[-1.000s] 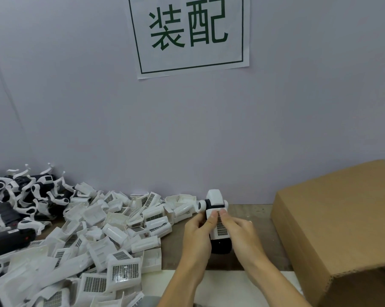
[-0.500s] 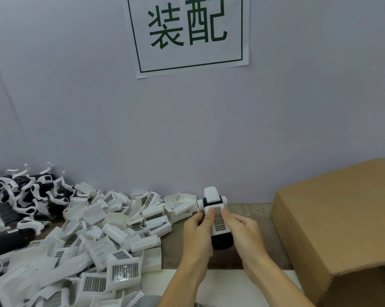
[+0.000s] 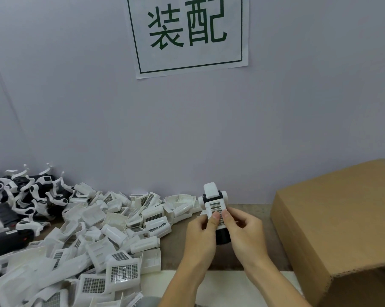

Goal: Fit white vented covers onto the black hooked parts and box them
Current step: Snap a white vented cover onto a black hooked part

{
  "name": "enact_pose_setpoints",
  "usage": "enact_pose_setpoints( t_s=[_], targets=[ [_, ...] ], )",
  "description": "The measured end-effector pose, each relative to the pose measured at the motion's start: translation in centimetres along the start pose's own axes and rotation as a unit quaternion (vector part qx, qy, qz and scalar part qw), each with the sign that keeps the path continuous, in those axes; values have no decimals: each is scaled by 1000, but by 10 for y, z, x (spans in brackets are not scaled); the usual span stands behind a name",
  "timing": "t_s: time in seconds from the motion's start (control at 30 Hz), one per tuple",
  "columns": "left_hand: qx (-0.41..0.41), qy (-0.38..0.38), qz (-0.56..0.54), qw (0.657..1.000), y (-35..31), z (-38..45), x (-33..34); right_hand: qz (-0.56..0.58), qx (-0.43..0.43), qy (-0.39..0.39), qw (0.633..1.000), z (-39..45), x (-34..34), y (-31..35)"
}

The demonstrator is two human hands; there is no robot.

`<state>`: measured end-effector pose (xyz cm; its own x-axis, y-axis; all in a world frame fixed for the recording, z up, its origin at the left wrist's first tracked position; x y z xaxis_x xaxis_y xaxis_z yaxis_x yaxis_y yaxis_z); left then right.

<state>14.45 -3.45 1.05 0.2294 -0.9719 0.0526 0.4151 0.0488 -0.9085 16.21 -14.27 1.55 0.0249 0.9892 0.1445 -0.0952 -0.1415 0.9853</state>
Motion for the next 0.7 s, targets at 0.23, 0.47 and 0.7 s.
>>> enact_pose_setpoints(
  t_s=[0.23,0.47,0.7],
  targets=[
    [17,-1,-46,999,-5,0,3,-20,-32,-3,999,-2,1,4],
    [45,39,22,998,-7,-2,4,37,31,1,999,2,-5,1],
    [29,2,-4,1000,-8,-2,2,12,0,-7,1000,-2,-2,5]
  ],
)
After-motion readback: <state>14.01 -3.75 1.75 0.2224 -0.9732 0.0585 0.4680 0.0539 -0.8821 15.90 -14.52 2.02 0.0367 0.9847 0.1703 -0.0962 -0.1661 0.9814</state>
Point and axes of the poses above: each hand's wrist, its own z-axis towards the middle knuckle, its own x-axis out of the palm, y = z × x, the point moved 4 cm from there along z, towards the middle knuckle, and after that the axes turned 14 degrees about x, right-handed, at the moved point
